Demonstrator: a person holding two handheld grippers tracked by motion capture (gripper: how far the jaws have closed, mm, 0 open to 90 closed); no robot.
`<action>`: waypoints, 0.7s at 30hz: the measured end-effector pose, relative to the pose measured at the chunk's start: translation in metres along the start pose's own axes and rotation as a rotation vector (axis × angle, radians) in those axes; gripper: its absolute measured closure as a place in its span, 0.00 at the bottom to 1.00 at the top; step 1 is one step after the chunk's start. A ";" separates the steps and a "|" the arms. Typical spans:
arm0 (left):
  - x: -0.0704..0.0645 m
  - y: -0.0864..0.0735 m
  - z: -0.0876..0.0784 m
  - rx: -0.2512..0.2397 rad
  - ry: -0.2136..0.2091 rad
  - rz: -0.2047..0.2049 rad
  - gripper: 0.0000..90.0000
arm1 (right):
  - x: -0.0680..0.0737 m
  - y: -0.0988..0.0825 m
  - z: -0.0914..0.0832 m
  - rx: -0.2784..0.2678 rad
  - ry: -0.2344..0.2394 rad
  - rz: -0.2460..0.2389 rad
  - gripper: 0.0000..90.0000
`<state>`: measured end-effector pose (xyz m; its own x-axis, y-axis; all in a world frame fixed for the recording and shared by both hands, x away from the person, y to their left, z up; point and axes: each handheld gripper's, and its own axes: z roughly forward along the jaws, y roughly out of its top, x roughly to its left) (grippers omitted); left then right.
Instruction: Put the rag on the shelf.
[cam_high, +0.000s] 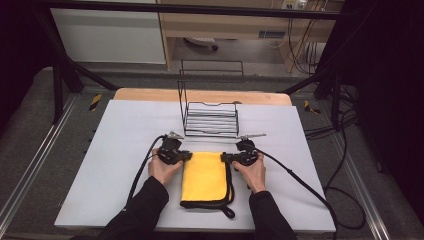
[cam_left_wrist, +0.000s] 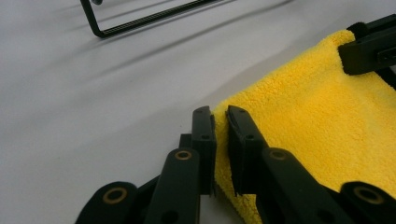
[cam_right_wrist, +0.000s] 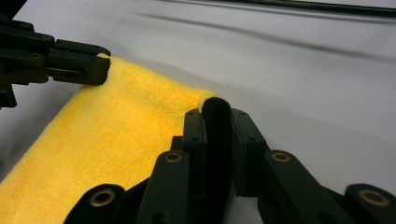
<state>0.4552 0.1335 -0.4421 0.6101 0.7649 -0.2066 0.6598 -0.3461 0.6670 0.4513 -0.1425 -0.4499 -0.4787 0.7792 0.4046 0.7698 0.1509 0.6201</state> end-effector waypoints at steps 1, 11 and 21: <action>0.000 0.000 -0.002 -0.008 -0.008 -0.014 0.91 | 0.001 0.000 -0.002 -0.003 0.001 -0.003 0.88; -0.004 0.000 -0.018 -0.076 -0.019 0.012 0.91 | 0.011 0.002 -0.020 -0.065 0.024 -0.037 0.89; -0.010 -0.001 -0.037 -0.142 -0.032 0.037 0.91 | 0.021 0.001 -0.036 -0.119 0.051 -0.060 0.89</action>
<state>0.4320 0.1463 -0.4138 0.6481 0.7346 -0.2009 0.5692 -0.2919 0.7687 0.4267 -0.1478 -0.4172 -0.5455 0.7389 0.3956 0.6851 0.1212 0.7183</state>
